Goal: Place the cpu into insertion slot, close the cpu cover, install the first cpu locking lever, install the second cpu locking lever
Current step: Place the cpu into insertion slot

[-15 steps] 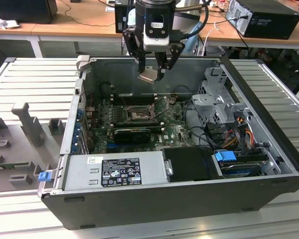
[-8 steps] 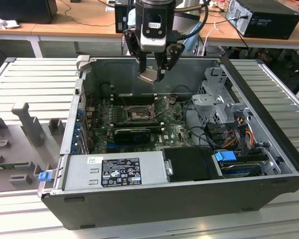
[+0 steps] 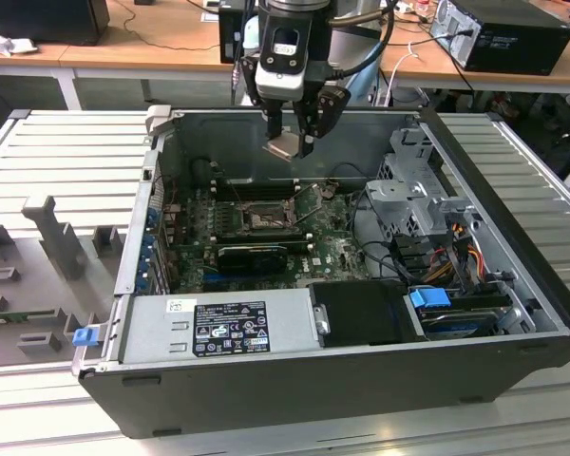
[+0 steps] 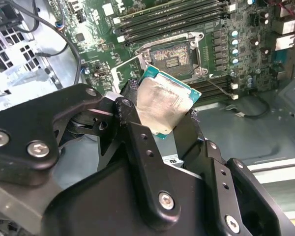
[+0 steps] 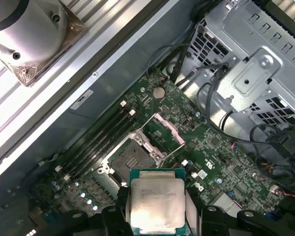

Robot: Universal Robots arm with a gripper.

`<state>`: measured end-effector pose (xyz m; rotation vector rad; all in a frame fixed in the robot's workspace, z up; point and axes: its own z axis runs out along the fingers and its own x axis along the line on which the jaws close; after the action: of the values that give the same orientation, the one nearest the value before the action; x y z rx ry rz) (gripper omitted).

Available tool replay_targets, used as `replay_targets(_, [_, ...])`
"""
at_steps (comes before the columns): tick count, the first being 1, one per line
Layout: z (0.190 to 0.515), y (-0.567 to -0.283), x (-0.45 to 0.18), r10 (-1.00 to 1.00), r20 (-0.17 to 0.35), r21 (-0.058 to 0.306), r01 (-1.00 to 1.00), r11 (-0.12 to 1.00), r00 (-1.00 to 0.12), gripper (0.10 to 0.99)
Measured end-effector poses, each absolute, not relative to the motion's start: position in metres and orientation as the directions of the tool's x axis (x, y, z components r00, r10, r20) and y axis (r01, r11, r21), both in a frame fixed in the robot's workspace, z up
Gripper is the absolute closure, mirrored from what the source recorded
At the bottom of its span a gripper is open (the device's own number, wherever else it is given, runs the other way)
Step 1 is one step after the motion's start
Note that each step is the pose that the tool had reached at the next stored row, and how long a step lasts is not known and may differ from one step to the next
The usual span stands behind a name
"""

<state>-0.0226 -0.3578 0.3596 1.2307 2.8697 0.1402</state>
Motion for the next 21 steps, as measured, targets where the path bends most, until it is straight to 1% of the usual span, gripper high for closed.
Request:
replay_targets(9, [0.3591, -0.3579, -0.0303, 0.736, 0.02, 0.089, 0.734, 0.673, -0.677, 0.553])
replay_targets(21, [0.3581, -0.3578, -0.0304, 0.786, 0.021, 0.089, 0.784, 0.614, -0.618, 0.553])
